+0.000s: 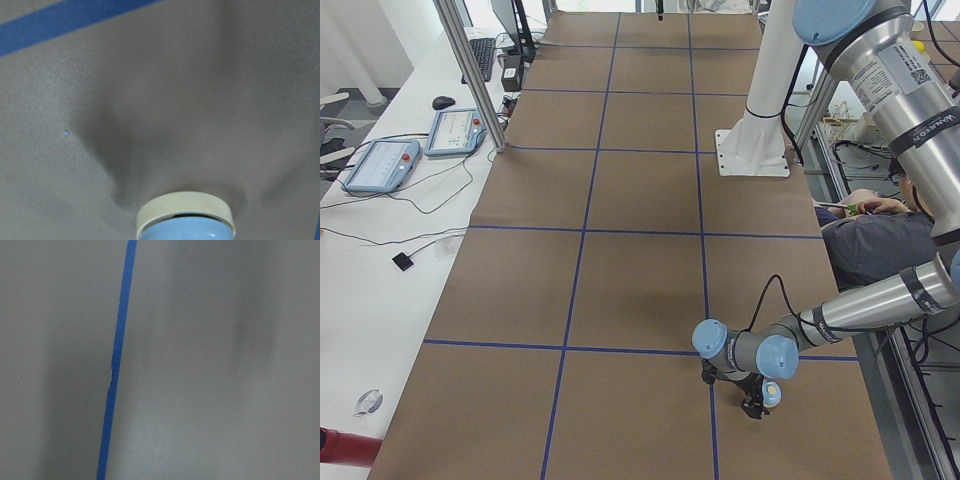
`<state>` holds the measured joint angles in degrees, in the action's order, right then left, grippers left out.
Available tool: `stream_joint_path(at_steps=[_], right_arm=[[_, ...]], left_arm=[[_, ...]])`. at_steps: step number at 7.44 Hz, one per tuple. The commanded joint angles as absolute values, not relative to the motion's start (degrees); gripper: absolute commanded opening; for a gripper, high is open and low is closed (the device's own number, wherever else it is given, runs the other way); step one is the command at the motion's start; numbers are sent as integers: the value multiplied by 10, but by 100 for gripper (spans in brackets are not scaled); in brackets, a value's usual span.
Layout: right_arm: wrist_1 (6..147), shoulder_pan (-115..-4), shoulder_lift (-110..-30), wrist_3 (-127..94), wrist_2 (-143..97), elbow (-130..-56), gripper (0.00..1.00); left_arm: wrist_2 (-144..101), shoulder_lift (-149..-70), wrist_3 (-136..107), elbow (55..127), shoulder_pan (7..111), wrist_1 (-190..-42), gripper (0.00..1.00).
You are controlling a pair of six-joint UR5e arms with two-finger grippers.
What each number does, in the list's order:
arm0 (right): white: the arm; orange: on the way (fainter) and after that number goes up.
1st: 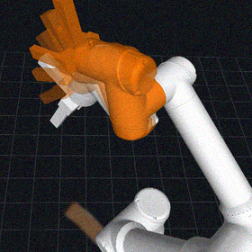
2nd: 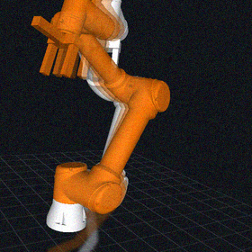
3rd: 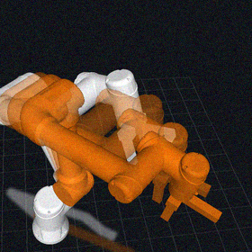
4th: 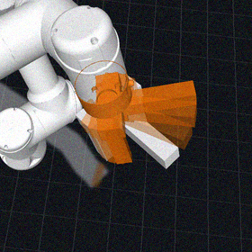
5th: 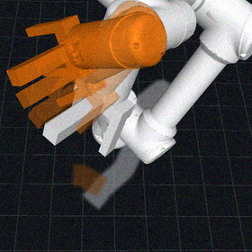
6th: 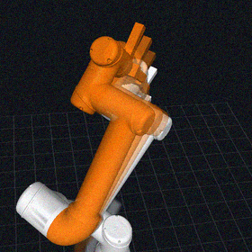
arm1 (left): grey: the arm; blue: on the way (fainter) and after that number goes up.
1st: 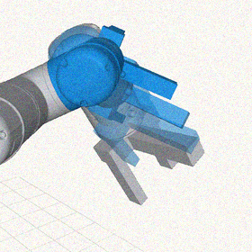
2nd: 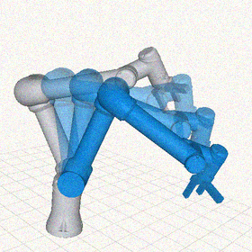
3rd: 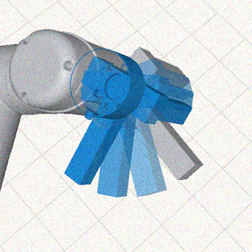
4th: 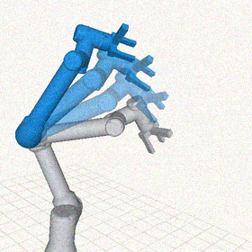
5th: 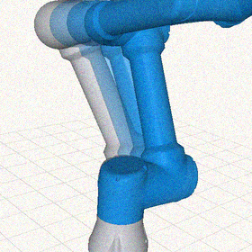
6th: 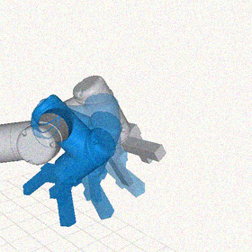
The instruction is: Place and press bell with both arms
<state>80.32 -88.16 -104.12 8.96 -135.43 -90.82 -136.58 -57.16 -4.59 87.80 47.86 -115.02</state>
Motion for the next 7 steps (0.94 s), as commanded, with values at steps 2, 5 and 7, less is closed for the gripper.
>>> stream_joint_path(at_steps=[2, 5, 7], right_arm=[[803, -882, -1042, 90, -1354, -909, 100], [803, -882, -1042, 90, -1356, -910, 100], [803, -882, -1042, 90, -1358, -910, 100]], left_arm=[[-1366, -576, -47, 877, 474, -1150, 98], [-1366, -583, -50, 877, 466, -1150, 98], [-1367, -586, -51, 876, 460, -1150, 98]])
